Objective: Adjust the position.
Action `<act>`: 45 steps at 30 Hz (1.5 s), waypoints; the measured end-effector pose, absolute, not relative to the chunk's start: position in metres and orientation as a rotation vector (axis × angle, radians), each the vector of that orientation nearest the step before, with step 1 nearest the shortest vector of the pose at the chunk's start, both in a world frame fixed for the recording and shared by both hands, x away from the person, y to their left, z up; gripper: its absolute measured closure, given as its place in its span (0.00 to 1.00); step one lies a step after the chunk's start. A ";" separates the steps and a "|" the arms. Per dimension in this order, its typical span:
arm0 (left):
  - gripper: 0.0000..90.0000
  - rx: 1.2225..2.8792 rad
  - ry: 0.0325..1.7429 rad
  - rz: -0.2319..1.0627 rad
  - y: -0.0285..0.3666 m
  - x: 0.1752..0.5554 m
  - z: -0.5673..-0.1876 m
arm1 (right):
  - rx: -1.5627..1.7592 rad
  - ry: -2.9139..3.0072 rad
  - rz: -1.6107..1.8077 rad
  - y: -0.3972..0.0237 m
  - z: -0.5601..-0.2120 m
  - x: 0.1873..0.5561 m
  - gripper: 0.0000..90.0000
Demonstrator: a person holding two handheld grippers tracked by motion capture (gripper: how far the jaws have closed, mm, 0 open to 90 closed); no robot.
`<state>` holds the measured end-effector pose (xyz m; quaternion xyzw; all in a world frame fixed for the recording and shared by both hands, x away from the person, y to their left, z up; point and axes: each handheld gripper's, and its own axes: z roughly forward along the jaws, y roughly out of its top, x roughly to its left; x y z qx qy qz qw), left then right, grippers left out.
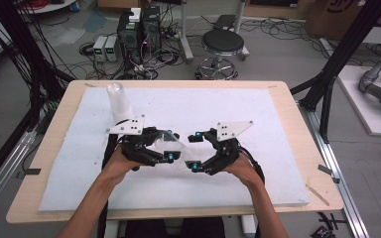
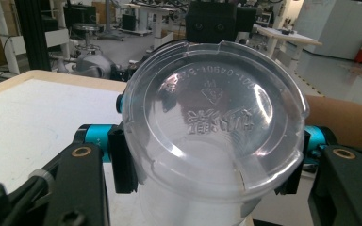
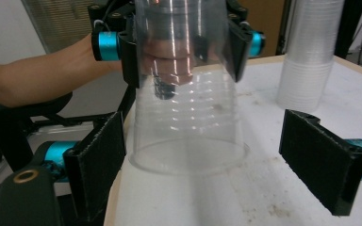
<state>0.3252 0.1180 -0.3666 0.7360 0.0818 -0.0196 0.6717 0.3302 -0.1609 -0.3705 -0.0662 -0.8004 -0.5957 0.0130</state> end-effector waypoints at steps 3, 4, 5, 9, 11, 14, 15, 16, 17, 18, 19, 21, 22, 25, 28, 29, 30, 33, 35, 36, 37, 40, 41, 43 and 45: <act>0.44 1.652 0.180 -0.046 0.116 0.325 -0.367 | -0.189 -2.490 -1.857 -0.154 -0.371 0.329 0.17; 0.44 1.648 0.180 -0.049 0.116 0.325 -0.367 | -0.179 -2.481 -1.862 -0.150 -0.371 0.328 0.17; 0.44 1.648 0.178 -0.048 0.115 0.324 -0.367 | -0.179 -2.481 -1.862 -0.150 -0.371 0.328 0.17; 0.44 1.640 0.175 -0.051 0.114 0.324 -0.367 | -0.173 -2.475 -1.860 -0.144 -0.372 0.327 0.17; 0.44 1.636 0.174 -0.053 0.114 0.324 -0.367 | -0.168 -2.473 -1.859 -0.141 -0.373 0.327 0.17; 0.44 1.634 0.173 -0.051 0.113 0.324 -0.367 | -0.163 -2.466 -1.854 -0.138 -0.374 0.327 0.17; 0.44 1.632 0.175 -0.052 0.113 0.324 -0.367 | -0.160 -2.467 -1.852 -0.138 -0.374 0.327 0.17; 0.44 1.632 0.175 -0.051 0.113 0.324 -0.367 | -0.166 -2.470 -1.849 -0.137 -0.374 0.326 0.17; 0.44 1.633 0.173 -0.053 0.113 0.324 -0.367 | -0.162 -2.469 -1.847 -0.137 -0.375 0.326 0.17; 0.44 1.633 0.170 -0.056 0.112 0.324 -0.367 | -0.161 -2.466 -1.848 -0.136 -0.375 0.327 0.18; 0.44 1.632 0.169 -0.056 0.112 0.324 -0.367 | -0.159 -2.457 -1.856 -0.135 -0.375 0.327 0.19; 0.44 1.633 0.168 -0.058 0.111 0.324 -0.368 | -0.147 -2.454 -1.857 -0.135 -0.375 0.327 0.21; 0.44 1.634 0.171 -0.058 0.111 0.324 -0.368 | -0.136 -2.452 -1.856 -0.135 -0.375 0.327 0.24; 0.44 1.629 0.169 -0.063 0.111 0.324 -0.368 | -0.134 -2.450 -1.855 -0.134 -0.375 0.327 0.24; 0.45 1.628 0.164 -0.068 0.110 0.324 -0.368 | -0.122 -2.457 -1.844 -0.133 -0.377 0.328 0.24; 0.45 1.627 0.164 -0.069 0.110 0.324 -0.368 | -0.122 -2.457 -1.844 -0.133 -0.377 0.328 0.24; 0.45 1.628 0.162 -0.071 0.110 0.324 -0.368 | -0.121 -2.462 -1.832 -0.132 -0.377 0.328 0.25; 0.45 1.629 0.163 -0.072 0.110 0.324 -0.369 | -0.104 -2.472 -1.826 -0.132 -0.378 0.328 0.28; 0.45 1.632 0.163 -0.070 0.111 0.324 -0.369 | -0.102 -2.473 -1.822 -0.132 -0.379 0.328 0.29; 0.45 1.633 0.164 -0.069 0.111 0.324 -0.369 | -0.097 -2.476 -1.822 -0.132 -0.379 0.328 0.31; 0.45 1.633 0.167 -0.068 0.111 0.324 -0.369 | -0.095 -2.477 -1.825 -0.132 -0.379 0.328 0.32; 0.45 1.638 0.168 -0.069 0.112 0.324 -0.370 | -0.092 -2.485 -1.830 -0.132 -0.379 0.328 0.34; 0.45 1.638 0.168 -0.069 0.112 0.324 -0.370 | -0.092 -2.485 -1.830 -0.132 -0.379 0.328 0.34; 0.45 1.637 0.166 -0.070 0.112 0.325 -0.370 | -0.094 -2.488 -1.821 -0.132 -0.379 0.328 0.35; 0.45 1.638 0.168 -0.070 0.112 0.325 -0.370 | -0.093 -2.488 -1.821 -0.132 -0.379 0.328 0.35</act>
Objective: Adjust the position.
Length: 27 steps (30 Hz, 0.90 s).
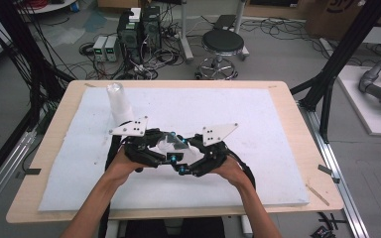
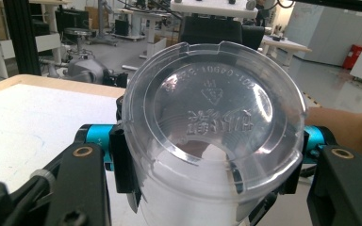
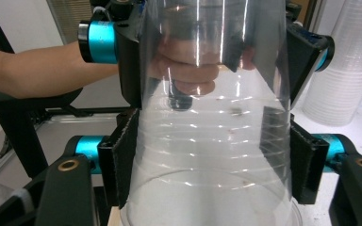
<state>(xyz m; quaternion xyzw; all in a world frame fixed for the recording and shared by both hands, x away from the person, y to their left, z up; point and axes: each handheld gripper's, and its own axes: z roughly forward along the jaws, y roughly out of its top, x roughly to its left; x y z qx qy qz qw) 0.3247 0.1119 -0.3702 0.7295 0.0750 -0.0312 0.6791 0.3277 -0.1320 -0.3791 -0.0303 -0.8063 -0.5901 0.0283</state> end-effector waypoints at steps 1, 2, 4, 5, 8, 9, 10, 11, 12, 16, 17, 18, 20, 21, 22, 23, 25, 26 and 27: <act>0.45 1.639 0.170 -0.071 0.112 0.325 -0.370 | -0.093 -2.491 -1.821 -0.132 -0.379 0.328 0.36; 0.45 1.643 0.168 -0.071 0.112 0.325 -0.370 | -0.097 -2.493 -1.819 -0.132 -0.379 0.328 0.36; 0.43 1.648 0.174 -0.070 0.112 0.325 -0.371 | -0.087 -2.500 -1.814 -0.132 -0.379 0.328 0.37; 0.35 1.650 0.184 -0.065 0.112 0.325 -0.371 | -0.089 -2.508 -1.819 -0.132 -0.379 0.328 0.37; 0.16 1.659 0.246 -0.033 0.111 0.326 -0.371 | -0.098 -2.511 -1.816 -0.132 -0.379 0.328 0.38; 0.10 1.655 0.256 -0.035 0.112 0.327 -0.371 | -0.099 -2.517 -1.817 -0.133 -0.379 0.328 0.38; 0.10 1.650 0.257 -0.029 0.113 0.328 -0.371 | -0.099 -2.517 -1.817 -0.133 -0.379 0.328 0.38; 0.07 1.645 0.257 -0.024 0.115 0.328 -0.371 | -0.109 -2.518 -1.813 -0.134 -0.380 0.328 0.38; 0.07 1.643 0.255 -0.023 0.116 0.328 -0.370 | -0.109 -2.518 -1.813 -0.134 -0.380 0.328 0.38; 0.07 1.681 0.249 0.003 0.121 0.327 -0.365 | -0.115 -2.523 -1.812 -0.136 -0.379 0.329 0.38; 0.07 1.707 0.246 0.008 0.122 0.326 -0.363 | -0.125 -2.528 -1.805 -0.136 -0.379 0.328 0.38; 0.07 1.731 0.239 0.010 0.124 0.326 -0.360 | -0.126 -2.536 -1.792 -0.137 -0.378 0.328 0.38; 0.07 1.773 0.211 0.007 0.125 0.326 -0.354 | -0.138 -2.568 -1.760 -0.137 -0.376 0.328 0.38; 0.07 1.838 0.201 0.001 0.126 0.327 -0.348 | -0.151 -2.627 -1.679 -0.137 -0.370 0.329 0.38; 0.07 1.838 0.201 0.001 0.126 0.327 -0.348 | -0.151 -2.627 -1.679 -0.137 -0.370 0.329 0.38; 0.07 1.868 0.200 -0.003 0.126 0.328 -0.346 | -0.154 -2.647 -1.649 -0.137 -0.367 0.330 0.38; 0.07 1.966 0.195 0.007 0.125 0.329 -0.341 | -0.139 -2.733 -1.520 -0.137 -0.356 0.331 0.38; 0.07 2.017 0.190 0.014 0.125 0.330 -0.338 | -0.141 -2.762 -1.469 -0.136 -0.353 0.331 0.38; 0.07 2.070 0.187 0.019 0.124 0.330 -0.336 | -0.140 -2.787 -1.419 -0.135 -0.350 0.331 0.38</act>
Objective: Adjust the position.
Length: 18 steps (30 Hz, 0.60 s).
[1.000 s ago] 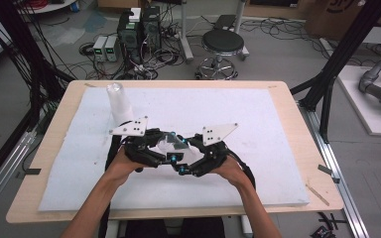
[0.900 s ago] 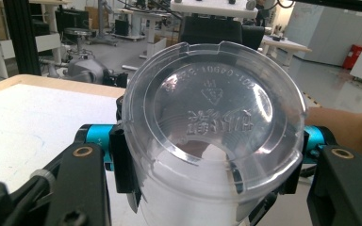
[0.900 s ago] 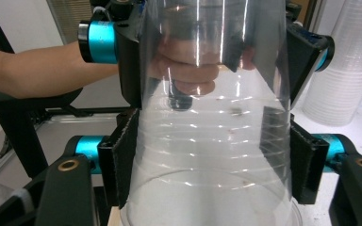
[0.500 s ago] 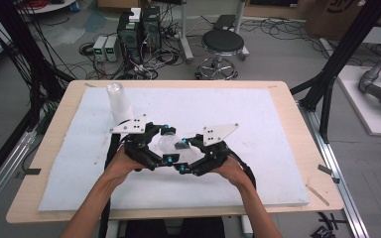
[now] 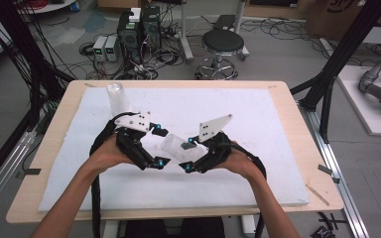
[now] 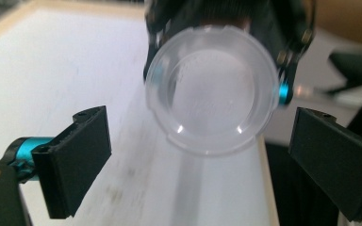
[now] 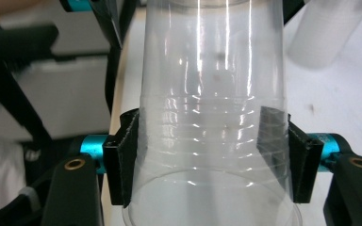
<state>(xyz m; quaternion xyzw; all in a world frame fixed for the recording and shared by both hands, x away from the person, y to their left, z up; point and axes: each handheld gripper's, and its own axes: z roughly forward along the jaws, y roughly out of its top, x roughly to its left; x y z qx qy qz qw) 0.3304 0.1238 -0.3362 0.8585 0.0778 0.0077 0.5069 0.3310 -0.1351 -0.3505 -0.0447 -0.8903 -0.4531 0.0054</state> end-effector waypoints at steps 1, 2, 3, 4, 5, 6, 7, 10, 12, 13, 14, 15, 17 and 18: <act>0.07 2.121 0.183 0.021 0.123 0.331 -0.334 | -0.133 -2.812 -1.370 -0.134 -0.348 0.331 0.38; 0.07 2.161 0.176 0.020 0.122 0.331 -0.332 | -0.133 -2.812 -1.370 -0.134 -0.348 0.331 0.38; 0.07 2.200 0.167 0.015 0.121 0.332 -0.331 | -0.128 -2.832 -1.318 -0.133 -0.346 0.332 0.38; 0.07 2.225 0.165 0.006 0.120 0.332 -0.330 | -0.123 -2.857 -1.260 -0.132 -0.344 0.332 0.38; 0.07 2.271 0.162 -0.002 0.119 0.333 -0.329 | -0.124 -2.870 -1.214 -0.130 -0.343 0.333 0.38; 0.07 2.307 0.159 0.000 0.118 0.334 -0.328 | -0.112 -2.931 -1.067 -0.125 -0.340 0.335 0.38; 0.07 2.333 0.156 -0.002 0.117 0.335 -0.327 | -0.112 -2.931 -1.067 -0.125 -0.340 0.335 0.38; 0.07 2.414 0.148 -0.016 0.115 0.338 -0.327 | -0.100 -2.981 -0.884 -0.118 -0.337 0.336 0.38; 0.08 2.522 0.130 -0.006 0.112 0.339 -0.327 | -0.103 -3.015 -0.766 -0.114 -0.336 0.338 0.38; 0.10 2.522 0.130 -0.006 0.112 0.339 -0.327 | -0.103 -3.015 -0.766 -0.114 -0.336 0.338 0.38; 0.11 2.530 0.125 -0.016 0.112 0.339 -0.327 | -0.103 -3.025 -0.706 -0.112 -0.336 0.339 0.38; 0.11 2.532 0.121 -0.022 0.111 0.340 -0.327 | -0.103 -3.025 -0.706 -0.112 -0.336 0.339 0.38; 0.11 2.525 0.124 -0.026 0.110 0.340 -0.328 | -0.097 -3.034 -0.671 -0.110 -0.336 0.339 0.38; 0.11 2.532 0.119 -0.025 0.110 0.341 -0.328 | -0.097 -3.034 -0.671 -0.110 -0.336 0.339 0.38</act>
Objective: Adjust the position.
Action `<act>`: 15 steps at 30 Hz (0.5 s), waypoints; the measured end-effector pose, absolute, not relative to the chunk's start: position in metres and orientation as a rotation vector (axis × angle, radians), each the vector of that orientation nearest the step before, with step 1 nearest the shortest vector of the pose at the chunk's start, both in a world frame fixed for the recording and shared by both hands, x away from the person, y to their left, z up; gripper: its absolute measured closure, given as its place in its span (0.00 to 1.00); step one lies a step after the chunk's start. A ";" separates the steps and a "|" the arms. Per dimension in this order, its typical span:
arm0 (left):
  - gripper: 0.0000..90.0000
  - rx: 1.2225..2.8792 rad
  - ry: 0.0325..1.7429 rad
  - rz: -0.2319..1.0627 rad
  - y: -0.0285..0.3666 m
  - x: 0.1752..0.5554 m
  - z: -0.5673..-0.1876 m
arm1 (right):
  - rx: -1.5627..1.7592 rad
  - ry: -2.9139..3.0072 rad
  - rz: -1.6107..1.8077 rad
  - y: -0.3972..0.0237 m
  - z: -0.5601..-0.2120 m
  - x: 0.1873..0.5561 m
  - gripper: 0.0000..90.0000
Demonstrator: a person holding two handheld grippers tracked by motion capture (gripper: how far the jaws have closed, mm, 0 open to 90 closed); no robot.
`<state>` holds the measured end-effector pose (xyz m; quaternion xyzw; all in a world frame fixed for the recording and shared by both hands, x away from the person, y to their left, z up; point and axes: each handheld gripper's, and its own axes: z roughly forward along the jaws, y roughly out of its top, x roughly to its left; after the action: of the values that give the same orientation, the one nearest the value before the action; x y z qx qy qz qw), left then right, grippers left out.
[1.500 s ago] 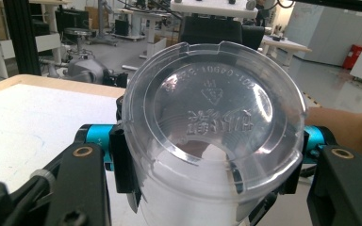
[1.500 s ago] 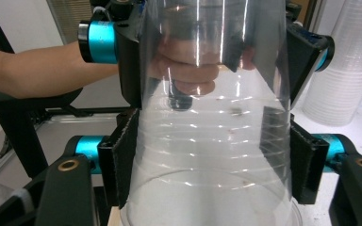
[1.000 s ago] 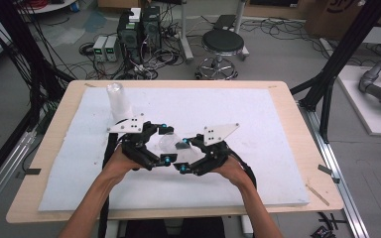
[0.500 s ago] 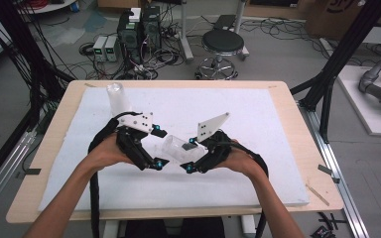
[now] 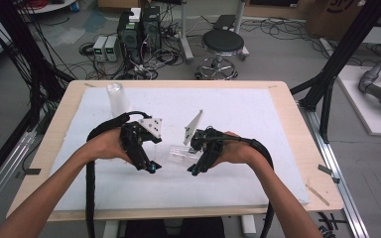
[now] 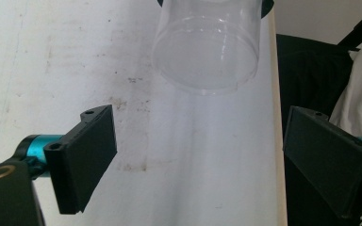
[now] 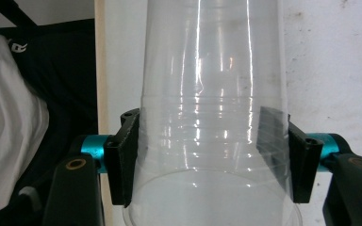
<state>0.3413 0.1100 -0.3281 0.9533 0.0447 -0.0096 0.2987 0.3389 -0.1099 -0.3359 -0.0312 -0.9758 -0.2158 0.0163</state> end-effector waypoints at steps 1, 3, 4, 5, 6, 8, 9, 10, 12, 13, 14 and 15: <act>0.11 2.530 0.123 -0.029 0.109 0.342 -0.329 | -0.093 -3.033 -0.664 -0.110 -0.336 0.339 0.38; 0.11 2.528 0.125 -0.030 0.107 0.343 -0.331 | -0.084 -3.036 -0.650 -0.109 -0.337 0.338 0.38; 0.11 2.525 0.124 -0.032 0.106 0.344 -0.332 | -0.081 -3.036 -0.647 -0.109 -0.337 0.338 0.38; 0.11 2.526 0.115 -0.039 0.104 0.345 -0.334 | -0.085 -3.034 -0.646 -0.109 -0.337 0.338 0.38; 0.11 2.530 0.106 -0.041 0.102 0.345 -0.335 | -0.085 -3.035 -0.648 -0.108 -0.338 0.338 0.38; 0.11 2.530 0.094 -0.042 0.097 0.346 -0.337 | -0.083 -3.034 -0.649 -0.108 -0.338 0.339 0.38; 0.12 2.522 0.089 -0.046 0.095 0.346 -0.338 | -0.080 -3.031 -0.647 -0.107 -0.338 0.339 0.38; 0.12 2.512 0.089 -0.057 0.093 0.347 -0.339 | -0.080 -3.032 -0.650 -0.107 -0.338 0.339 0.38; 0.14 2.499 0.091 -0.074 0.090 0.347 -0.342 | -0.076 -3.032 -0.653 -0.107 -0.338 0.340 0.38; 0.15 2.490 0.098 -0.080 0.088 0.347 -0.344 | -0.078 -3.031 -0.654 -0.107 -0.337 0.340 0.38; 0.16 2.488 0.098 -0.082 0.088 0.347 -0.345 | -0.073 -3.033 -0.656 -0.107 -0.337 0.340 0.38; 0.17 2.488 0.098 -0.087 0.087 0.348 -0.346 | -0.074 -3.032 -0.657 -0.108 -0.337 0.340 0.38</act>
<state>0.3478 0.0871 -0.3458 0.9462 0.0374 -0.0329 0.3196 0.3403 -0.1075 -0.3373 -0.0239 -0.9769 -0.2117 0.0190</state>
